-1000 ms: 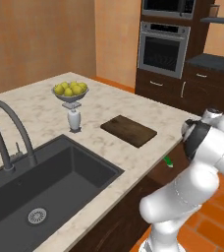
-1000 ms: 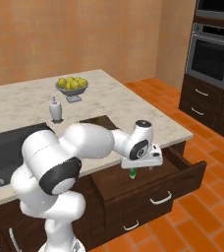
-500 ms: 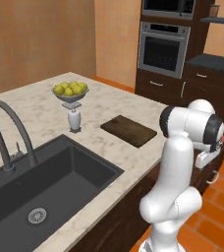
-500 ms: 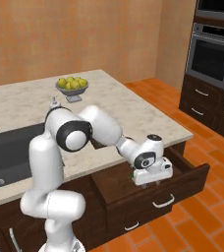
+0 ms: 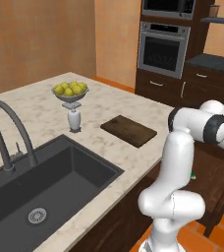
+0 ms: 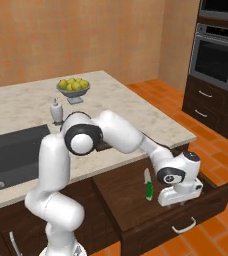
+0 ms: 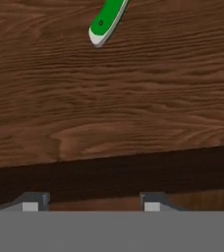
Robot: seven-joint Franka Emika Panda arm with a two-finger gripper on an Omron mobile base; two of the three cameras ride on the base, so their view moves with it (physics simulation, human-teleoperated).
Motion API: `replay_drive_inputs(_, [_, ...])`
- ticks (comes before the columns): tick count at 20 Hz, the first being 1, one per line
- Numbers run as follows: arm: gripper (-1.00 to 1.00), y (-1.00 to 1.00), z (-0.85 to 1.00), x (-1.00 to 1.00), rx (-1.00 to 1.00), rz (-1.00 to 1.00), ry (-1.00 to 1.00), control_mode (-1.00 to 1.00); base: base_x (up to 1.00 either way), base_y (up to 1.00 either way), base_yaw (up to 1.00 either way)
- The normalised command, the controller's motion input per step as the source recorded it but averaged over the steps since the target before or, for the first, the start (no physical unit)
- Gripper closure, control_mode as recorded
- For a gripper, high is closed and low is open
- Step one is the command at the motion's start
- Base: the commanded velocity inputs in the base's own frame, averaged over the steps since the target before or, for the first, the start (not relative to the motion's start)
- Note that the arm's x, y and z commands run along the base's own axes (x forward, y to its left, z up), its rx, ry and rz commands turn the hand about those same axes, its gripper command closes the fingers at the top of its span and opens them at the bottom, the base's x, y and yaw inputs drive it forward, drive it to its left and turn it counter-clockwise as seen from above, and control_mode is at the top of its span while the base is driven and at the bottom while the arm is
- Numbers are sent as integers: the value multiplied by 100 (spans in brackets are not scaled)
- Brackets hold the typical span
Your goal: Pick up the knife from the drawer and place it on the cutting board. Then place the meat from the plate to the cutting board.
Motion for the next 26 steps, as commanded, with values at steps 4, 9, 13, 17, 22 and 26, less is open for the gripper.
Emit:
replay_drive_inputs(4, [-100, 69, 98, 30, 2, 6, -12, -100, 0, 0, 0])
replay_drive_inputs(9, [-100, 99, 28, 32, 0, 0, -5, -100, 0, 0, 0])
replay_drive_inputs(13, [-100, 53, -3, 13, 0, -23, 0, -100, 0, 0, 0])
replay_drive_inputs(17, [-100, 35, -26, 13, 0, -29, 1, -100, 0, 0, 0])
replay_drive_inputs(22, [-100, 20, -42, 42, -1, -14, 9, -100, 0, 0, 0])
replay_drive_inputs(26, [-100, 0, -37, 46, -1, 0, 13, -100, 0, 0, 0])
